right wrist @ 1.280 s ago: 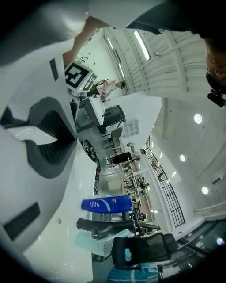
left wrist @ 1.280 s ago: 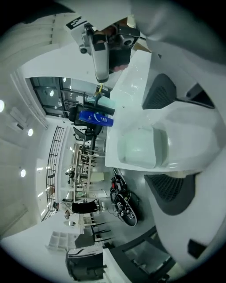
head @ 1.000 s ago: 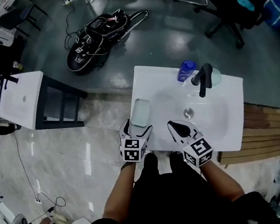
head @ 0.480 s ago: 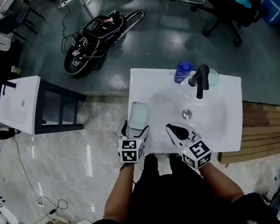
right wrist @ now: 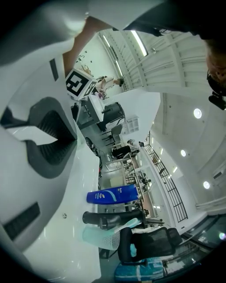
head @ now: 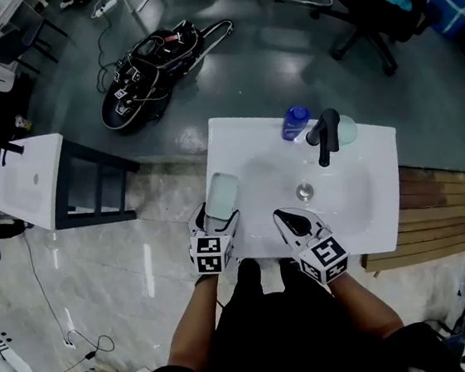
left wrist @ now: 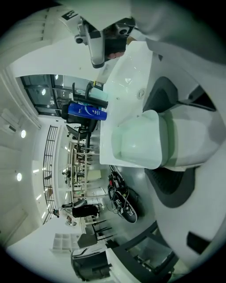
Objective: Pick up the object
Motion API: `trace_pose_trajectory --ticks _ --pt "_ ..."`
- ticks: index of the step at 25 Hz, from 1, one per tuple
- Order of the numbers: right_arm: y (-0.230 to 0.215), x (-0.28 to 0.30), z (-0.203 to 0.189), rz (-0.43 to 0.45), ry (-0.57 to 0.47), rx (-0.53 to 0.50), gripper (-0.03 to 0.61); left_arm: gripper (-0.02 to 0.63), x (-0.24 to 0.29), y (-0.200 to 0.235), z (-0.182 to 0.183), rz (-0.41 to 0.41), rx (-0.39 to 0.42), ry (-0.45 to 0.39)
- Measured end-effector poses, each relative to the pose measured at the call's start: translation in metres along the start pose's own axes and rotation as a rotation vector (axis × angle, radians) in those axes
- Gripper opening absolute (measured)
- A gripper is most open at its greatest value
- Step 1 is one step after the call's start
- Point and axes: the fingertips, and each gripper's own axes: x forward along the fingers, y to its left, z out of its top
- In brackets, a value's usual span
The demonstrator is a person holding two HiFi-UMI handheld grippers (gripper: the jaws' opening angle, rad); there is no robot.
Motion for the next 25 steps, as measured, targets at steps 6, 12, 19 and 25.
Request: trace_pose_trajectory --ticks 6,12,19,25 --pt "0.000 -0.001 -0.004 -0.002 0.005 0.005 0.018 0.399 -0.006 -0.002 0.002 0.015 0.038 -0.024" --pt "-0.002 0.000 0.000 -0.015 -0.019 0.010 0.018 0.397 -0.016 -0.006 0.009 0.030 0.051 -0.067" --pt "-0.001 -0.006 0.019 -0.031 -0.061 -0.013 0.018 0.397 -0.041 -0.009 0.051 0.040 0.060 -0.171" --pt "-0.006 -0.021 0.042 -0.077 -0.104 -0.042 0.018 0.397 -0.068 -0.009 0.096 0.071 0.063 -0.261"
